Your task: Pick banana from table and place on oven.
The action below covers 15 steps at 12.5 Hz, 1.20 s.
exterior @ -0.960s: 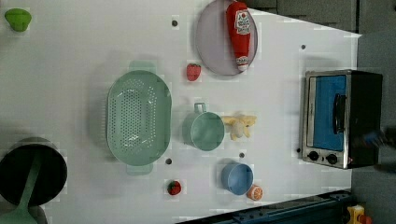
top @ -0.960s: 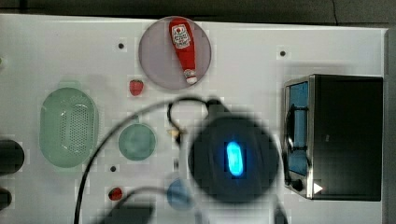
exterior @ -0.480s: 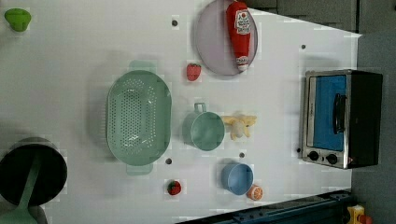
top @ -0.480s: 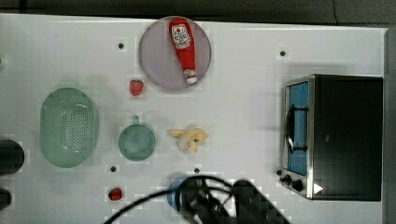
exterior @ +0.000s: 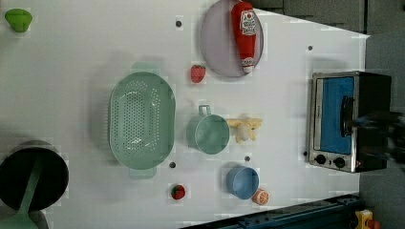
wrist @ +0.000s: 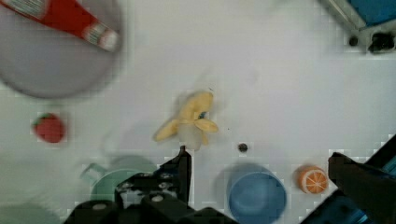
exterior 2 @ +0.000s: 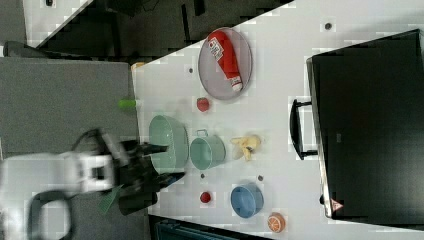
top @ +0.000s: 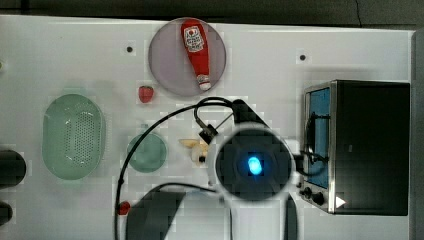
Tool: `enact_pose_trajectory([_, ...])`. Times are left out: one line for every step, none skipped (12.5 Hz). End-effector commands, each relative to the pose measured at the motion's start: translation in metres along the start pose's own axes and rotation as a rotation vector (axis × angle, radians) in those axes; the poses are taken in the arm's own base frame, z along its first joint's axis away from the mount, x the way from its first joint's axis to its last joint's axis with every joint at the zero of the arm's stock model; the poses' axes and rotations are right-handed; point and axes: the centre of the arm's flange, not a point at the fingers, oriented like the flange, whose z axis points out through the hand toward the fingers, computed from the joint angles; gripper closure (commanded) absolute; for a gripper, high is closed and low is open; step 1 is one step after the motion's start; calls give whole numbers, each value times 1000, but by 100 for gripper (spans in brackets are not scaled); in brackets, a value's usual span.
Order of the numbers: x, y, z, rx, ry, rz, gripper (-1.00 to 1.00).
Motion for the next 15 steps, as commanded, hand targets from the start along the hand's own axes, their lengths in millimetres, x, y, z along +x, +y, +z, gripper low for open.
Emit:
enact_pose_trajectory([-4, -13, 43, -16, 20, -8, -100])
enact_pose_trajectory([1, -19, 66, -18, 16, -10, -100])
enact_pose_trajectory([5, -24, 87, -21, 12, -11, -100])
enact_pose_trajectory([9, -29, 108, -23, 8, -14, -100])
enact_pose_trajectory([11, -33, 130, -27, 2, -19, -100])
enact_pose_trajectory([12, -38, 150, -33, -4, -24, -100])
enact_pose_trajectory([12, -42, 170, -36, -10, -31, -100])
enact_pose_trajectory([10, -47, 190, -39, -15, -38, -100])
enact_pose_trajectory([9, -51, 208, -36, -15, -47, -100])
enact_pose_trajectory([7, -55, 224, -29, -12, -55, -100])
enact_pose_trajectory([5, -59, 238, -19, -6, -57, -100])
enact_pose_trajectory([3, -61, 251, -11, -2, -48, -100])
enact_pose_trajectory([1, -62, 263, -9, -3, -20, -100])
enact_pose_trajectory([-1, -62, 274, -15, -10, 19, -100])
enact_pose_trajectory([-4, -62, 286, -27, -23, 49, -100])
